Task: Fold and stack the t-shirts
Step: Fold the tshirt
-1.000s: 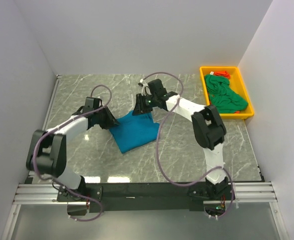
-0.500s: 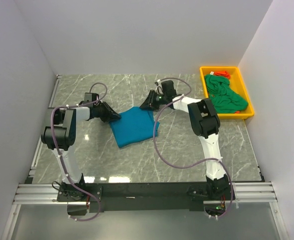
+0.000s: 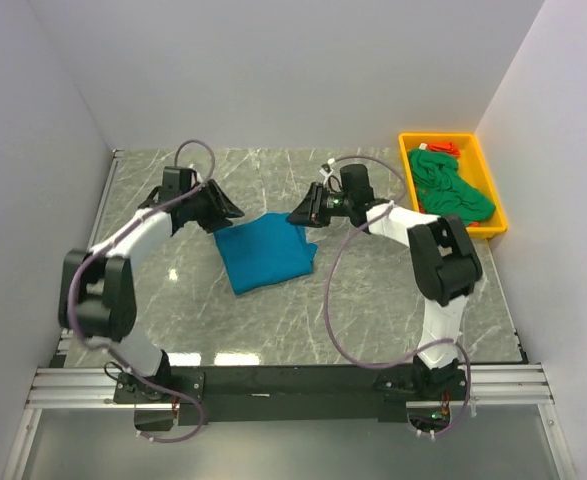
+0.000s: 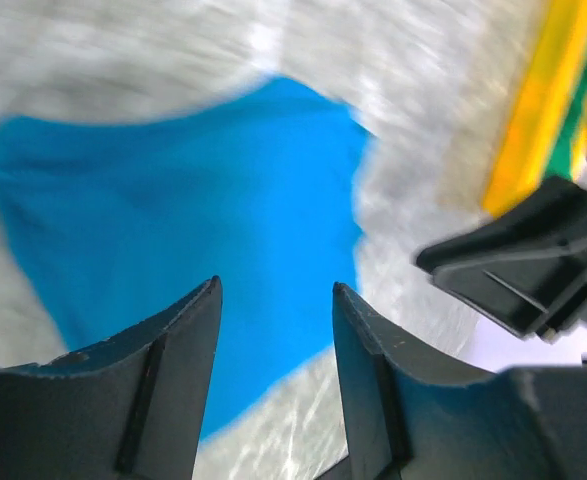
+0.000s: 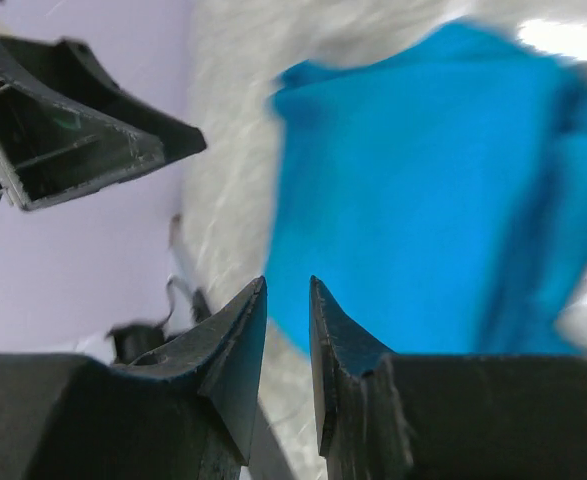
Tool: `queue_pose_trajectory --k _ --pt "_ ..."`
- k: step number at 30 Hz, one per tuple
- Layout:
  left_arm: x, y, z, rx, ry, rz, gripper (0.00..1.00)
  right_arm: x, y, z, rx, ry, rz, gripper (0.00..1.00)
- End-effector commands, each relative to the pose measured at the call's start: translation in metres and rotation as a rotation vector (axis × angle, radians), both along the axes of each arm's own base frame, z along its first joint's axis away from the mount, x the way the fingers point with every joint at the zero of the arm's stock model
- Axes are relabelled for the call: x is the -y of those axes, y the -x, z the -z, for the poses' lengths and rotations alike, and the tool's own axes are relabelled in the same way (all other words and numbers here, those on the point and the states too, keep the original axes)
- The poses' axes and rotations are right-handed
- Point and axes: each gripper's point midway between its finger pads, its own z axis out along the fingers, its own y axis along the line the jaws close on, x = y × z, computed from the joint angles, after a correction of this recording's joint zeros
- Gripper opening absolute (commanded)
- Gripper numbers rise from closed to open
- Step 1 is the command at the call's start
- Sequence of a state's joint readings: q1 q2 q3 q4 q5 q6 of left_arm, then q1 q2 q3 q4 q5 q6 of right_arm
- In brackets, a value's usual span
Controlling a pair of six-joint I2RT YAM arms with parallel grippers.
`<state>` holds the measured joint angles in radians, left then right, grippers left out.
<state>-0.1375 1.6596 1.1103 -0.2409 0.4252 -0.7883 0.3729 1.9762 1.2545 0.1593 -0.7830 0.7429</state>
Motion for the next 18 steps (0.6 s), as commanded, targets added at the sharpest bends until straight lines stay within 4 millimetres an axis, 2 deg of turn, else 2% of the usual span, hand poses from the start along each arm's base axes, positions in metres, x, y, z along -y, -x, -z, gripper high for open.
queue_pose_trajectory --k 1,2,3,4,5,6,7,9,10,12,14,18 --pt "0.024 0.047 -0.003 0.018 -0.07 0.101 0.54 -0.014 0.036 -0.037 0.078 -0.084 -0.101 0.31" --pt "0.03 0.057 0.002 0.007 -0.073 0.116 0.53 -0.015 0.05 -0.027 0.047 -0.083 -0.12 0.31" --pt "0.033 0.064 0.004 0.009 -0.075 0.113 0.52 -0.016 0.056 -0.025 0.048 -0.094 -0.132 0.31" --pt "0.038 0.084 0.025 -0.037 -0.08 0.134 0.5 -0.015 0.06 -0.019 0.036 -0.096 -0.14 0.31" --pt "0.04 0.092 0.035 -0.057 -0.074 0.134 0.49 -0.011 0.069 -0.003 0.001 -0.083 -0.144 0.31" --pt "0.039 0.114 0.056 -0.132 -0.048 0.138 0.45 -0.008 0.071 0.006 -0.013 -0.074 -0.139 0.31" --pt "0.043 0.115 0.061 -0.117 -0.026 0.139 0.44 -0.005 0.075 0.024 -0.044 -0.056 -0.141 0.31" --pt "0.037 0.137 0.091 -0.194 -0.026 0.118 0.4 0.002 0.084 0.058 -0.11 -0.029 -0.133 0.31" --pt "0.035 0.14 0.099 -0.203 -0.029 0.111 0.38 0.007 0.091 0.074 -0.153 -0.018 -0.123 0.31" --pt "0.028 0.157 0.121 -0.27 -0.053 0.104 0.35 0.015 0.093 0.091 -0.173 -0.009 -0.099 0.29" --pt "0.028 0.164 0.126 -0.291 -0.045 0.108 0.35 0.026 0.098 0.109 -0.212 0.006 -0.073 0.29" --pt "0.02 0.171 0.123 -0.296 -0.073 0.086 0.35 0.038 0.105 0.111 -0.219 0.044 -0.067 0.29"
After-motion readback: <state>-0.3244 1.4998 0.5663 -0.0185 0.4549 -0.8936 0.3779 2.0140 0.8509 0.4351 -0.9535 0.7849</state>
